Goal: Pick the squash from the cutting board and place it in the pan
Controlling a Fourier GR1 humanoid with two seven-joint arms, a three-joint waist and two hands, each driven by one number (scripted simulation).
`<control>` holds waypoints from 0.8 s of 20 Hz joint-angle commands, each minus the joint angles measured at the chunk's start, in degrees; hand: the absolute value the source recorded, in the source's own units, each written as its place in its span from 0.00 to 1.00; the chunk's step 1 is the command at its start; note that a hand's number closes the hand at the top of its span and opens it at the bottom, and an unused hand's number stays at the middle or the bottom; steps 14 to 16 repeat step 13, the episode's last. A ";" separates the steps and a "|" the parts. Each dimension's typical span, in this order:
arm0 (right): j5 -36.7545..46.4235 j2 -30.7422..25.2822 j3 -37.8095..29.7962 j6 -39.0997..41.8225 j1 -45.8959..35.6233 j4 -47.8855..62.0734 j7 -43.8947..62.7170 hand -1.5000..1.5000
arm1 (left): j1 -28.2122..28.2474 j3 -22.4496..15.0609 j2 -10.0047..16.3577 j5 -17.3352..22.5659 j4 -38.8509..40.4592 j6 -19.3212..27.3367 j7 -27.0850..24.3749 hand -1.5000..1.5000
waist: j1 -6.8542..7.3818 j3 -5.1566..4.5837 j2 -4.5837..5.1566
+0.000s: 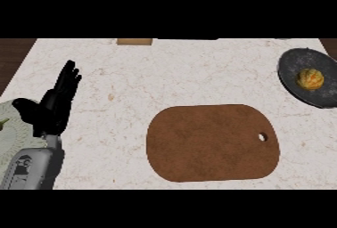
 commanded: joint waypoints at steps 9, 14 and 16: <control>-3.78 -4.84 0.25 16.02 12.30 -3.97 -8.84 0.00 | 2.69 2.00 1.95 1.28 -1.86 -1.82 0.64 0.50 | -1.39 -0.23 -0.79; -3.44 -1.84 2.03 10.61 14.09 -6.81 -10.94 0.00 | 3.30 2.34 0.79 0.92 2.16 -1.88 -3.67 0.50 | -1.26 -0.23 -0.54; -3.44 -1.84 2.03 10.61 14.09 -6.81 -10.94 0.00 | 3.30 2.34 0.79 0.92 2.16 -1.88 -3.67 0.50 | -1.26 -0.23 -0.54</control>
